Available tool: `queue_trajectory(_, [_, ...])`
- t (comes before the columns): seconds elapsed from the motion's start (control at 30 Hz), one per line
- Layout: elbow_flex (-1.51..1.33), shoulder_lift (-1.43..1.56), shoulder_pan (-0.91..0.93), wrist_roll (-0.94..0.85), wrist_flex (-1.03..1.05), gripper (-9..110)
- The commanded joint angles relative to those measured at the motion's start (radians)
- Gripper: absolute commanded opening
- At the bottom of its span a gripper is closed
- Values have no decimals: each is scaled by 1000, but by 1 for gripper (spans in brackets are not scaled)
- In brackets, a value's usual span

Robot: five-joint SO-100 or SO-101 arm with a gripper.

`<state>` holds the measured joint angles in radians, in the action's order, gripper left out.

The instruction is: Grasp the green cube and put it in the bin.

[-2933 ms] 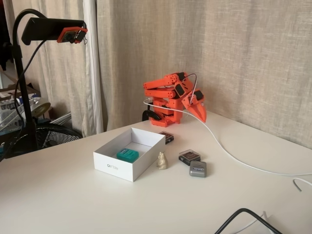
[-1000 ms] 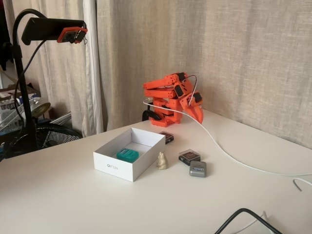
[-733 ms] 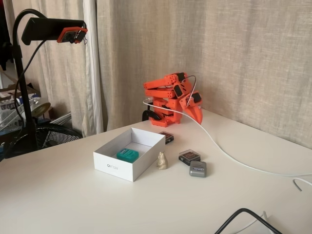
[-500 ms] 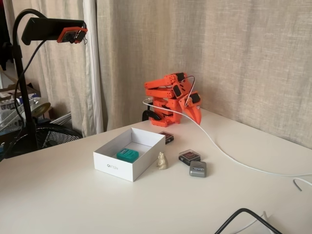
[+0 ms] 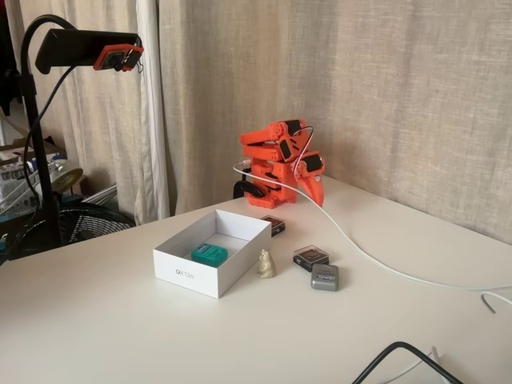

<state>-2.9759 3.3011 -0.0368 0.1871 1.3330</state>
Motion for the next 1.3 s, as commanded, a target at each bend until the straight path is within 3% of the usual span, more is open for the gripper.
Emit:
queue_trajectory(0.0, [26, 8, -3, -6, 0, -8])
queue_trajectory(0.3, [14, 8, -20, -158, -78, -8])
queue_trajectory(1.27, [32, 8, -57, -227, 3, -8])
